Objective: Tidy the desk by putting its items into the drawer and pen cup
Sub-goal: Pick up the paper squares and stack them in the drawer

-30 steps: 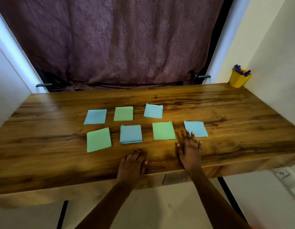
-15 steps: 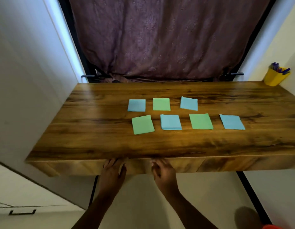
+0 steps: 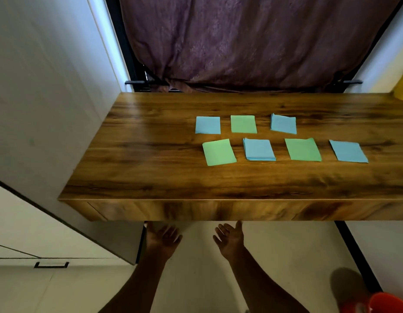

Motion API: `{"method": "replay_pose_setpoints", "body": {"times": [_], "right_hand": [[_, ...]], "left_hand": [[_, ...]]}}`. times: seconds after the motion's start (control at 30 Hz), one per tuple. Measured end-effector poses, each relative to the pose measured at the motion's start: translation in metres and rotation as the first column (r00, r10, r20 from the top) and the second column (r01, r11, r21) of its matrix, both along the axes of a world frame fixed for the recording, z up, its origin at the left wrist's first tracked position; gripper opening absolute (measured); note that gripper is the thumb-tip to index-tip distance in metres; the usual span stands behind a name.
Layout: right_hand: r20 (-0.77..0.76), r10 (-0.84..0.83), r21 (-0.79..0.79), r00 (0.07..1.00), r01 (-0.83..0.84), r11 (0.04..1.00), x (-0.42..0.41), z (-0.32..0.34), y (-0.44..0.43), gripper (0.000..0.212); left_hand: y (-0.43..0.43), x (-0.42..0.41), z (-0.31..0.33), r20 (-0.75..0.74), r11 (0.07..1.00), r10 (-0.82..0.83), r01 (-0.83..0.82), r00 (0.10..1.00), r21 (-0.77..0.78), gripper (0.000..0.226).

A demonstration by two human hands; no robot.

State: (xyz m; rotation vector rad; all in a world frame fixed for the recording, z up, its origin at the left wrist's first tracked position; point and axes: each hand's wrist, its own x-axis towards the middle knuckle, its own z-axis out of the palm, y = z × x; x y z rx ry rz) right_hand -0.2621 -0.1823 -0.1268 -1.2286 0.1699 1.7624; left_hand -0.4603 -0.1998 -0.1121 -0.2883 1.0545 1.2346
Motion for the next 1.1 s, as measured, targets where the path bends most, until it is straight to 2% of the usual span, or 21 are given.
{"method": "replay_pose_setpoints", "body": {"times": [0.13, 0.23, 0.37, 0.5, 0.63, 0.7, 0.77, 0.83, 0.87, 0.9, 0.93, 0.97, 1.0, 1.03, 1.07, 1.1], "right_hand": [[-0.163, -0.145, 0.012, 0.976, 0.149, 0.989, -0.002, -0.005, 0.019, 0.09], [-0.192, -0.181, 0.006, 0.965, 0.186, 0.983, -0.001, -0.009, 0.026, 0.092], [-0.23, -0.197, 0.015, 0.953, 0.206, 0.978, -0.001, -0.011, 0.028, 0.094], [-0.248, -0.192, 0.026, 0.949, 0.205, 0.978, 0.003, -0.01, 0.022, 0.093], [-0.218, -0.147, 0.014, 0.965, 0.154, 0.988, 0.006, -0.021, -0.004, 0.093], [-0.188, -0.078, 0.018, 0.979, 0.083, 0.996, 0.012, -0.022, -0.024, 0.091], [-0.098, 0.061, 0.0, 0.993, -0.062, 0.998, 0.024, -0.012, -0.041, 0.085], [0.136, 0.268, -0.015, 0.954, -0.269, 0.963, 0.034, 0.01, -0.06, 0.064], [0.319, 0.361, -0.004, 0.876, -0.38, 0.925, 0.037, 0.025, -0.068, 0.049], [0.524, 0.395, 0.029, 0.755, -0.479, 0.877, 0.039, 0.041, -0.077, 0.033], [0.699, 0.339, 0.091, 0.63, -0.549, 0.831, 0.04, 0.056, -0.084, 0.019], [0.822, 0.217, 0.176, 0.527, -0.596, 0.784, 0.039, 0.072, -0.088, 0.011], [0.912, 0.056, 0.238, 0.406, -0.635, 0.735, 0.039, 0.085, -0.089, 0.011], [0.962, -0.127, 0.262, 0.243, -0.681, 0.684, 0.037, 0.093, -0.086, 0.017], [0.962, -0.27, 0.217, 0.049, -0.74, 0.637, 0.036, 0.093, -0.079, 0.027], [0.932, -0.343, 0.121, -0.115, -0.795, 0.594, 0.033, 0.094, -0.07, 0.034]], "left_hand": [[0.014, -0.005, -0.01, 0.112, 0.994, 0.075, -0.082, 0.991, 0.066, 0.082], [0.016, -0.005, -0.018, 0.156, 0.988, 0.115, -0.13, 0.981, 0.088, 0.077], [0.016, -0.004, -0.023, 0.212, 0.977, 0.159, -0.185, 0.964, 0.108, 0.086], [0.016, -0.004, -0.026, 0.204, 0.976, 0.172, -0.194, 0.964, 0.095, 0.092], [-0.01, -0.003, -0.029, 0.102, 0.987, 0.12, -0.129, 0.988, 0.091, 0.082], [-0.025, -0.004, -0.026, 0.039, 0.994, 0.07, -0.073, 0.997, 0.085, 0.076], [-0.038, -0.01, -0.022, 0.015, 0.997, 0.021, -0.022, 1.0, 0.067, 0.071], [-0.052, -0.013, -0.011, -0.07, 0.996, -0.069, 0.073, 0.995, 0.06, 0.067], [-0.06, -0.011, -0.001, -0.178, 0.987, -0.139, 0.151, 0.974, 0.054, 0.063], [-0.071, -0.007, 0.012, -0.342, 0.97, -0.205, 0.236, 0.917, 0.051, 0.057], [-0.081, 0.0, 0.027, -0.534, 0.947, -0.242, 0.316, 0.81, 0.051, 0.05], [-0.091, 0.007, 0.041, -0.721, 0.919, -0.228, 0.39, 0.654, 0.063, 0.041], [-0.099, 0.014, 0.054, -0.886, 0.884, -0.161, 0.462, 0.436, 0.066, 0.033], [-0.104, 0.019, 0.063, -0.986, 0.846, -0.06, 0.533, 0.156, 0.032, 0.03], [-0.103, 0.021, 0.067, -0.99, 0.806, 0.049, 0.59, -0.13, -0.038, 0.031], [-0.097, 0.022, 0.066, -0.924, 0.77, 0.146, 0.627, -0.353, -0.118, 0.035]]}}
